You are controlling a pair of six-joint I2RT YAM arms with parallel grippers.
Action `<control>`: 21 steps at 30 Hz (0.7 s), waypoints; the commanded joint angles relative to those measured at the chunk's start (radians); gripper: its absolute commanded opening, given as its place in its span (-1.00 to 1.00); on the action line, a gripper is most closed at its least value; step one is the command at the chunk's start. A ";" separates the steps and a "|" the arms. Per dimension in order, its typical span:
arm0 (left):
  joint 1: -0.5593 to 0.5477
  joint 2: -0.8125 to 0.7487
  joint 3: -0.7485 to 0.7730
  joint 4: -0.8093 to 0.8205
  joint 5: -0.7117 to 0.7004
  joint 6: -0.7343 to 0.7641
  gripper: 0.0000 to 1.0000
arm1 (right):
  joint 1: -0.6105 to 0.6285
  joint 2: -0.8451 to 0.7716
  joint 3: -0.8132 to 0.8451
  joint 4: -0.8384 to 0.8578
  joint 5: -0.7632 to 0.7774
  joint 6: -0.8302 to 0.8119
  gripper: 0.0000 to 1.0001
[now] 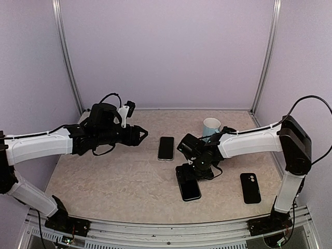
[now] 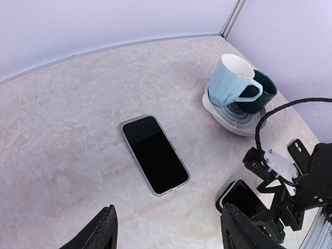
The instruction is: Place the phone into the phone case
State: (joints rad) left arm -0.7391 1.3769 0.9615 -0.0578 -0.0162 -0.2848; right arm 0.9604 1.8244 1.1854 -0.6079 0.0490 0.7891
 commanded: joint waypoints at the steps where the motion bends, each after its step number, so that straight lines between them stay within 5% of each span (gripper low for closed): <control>1: -0.001 0.012 -0.027 -0.017 -0.004 -0.019 0.36 | 0.027 0.077 0.070 -0.096 0.004 -0.015 0.98; 8: 0.001 0.051 0.005 -0.060 -0.007 -0.016 0.39 | 0.073 0.196 0.163 -0.181 0.019 -0.040 0.94; 21: 0.001 0.105 0.026 -0.070 0.010 -0.046 0.55 | 0.109 0.150 0.156 -0.135 0.141 -0.104 -0.08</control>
State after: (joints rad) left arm -0.7403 1.4433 0.9581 -0.1383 -0.0360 -0.2970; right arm 1.0431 1.9930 1.3758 -0.7792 0.1425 0.7364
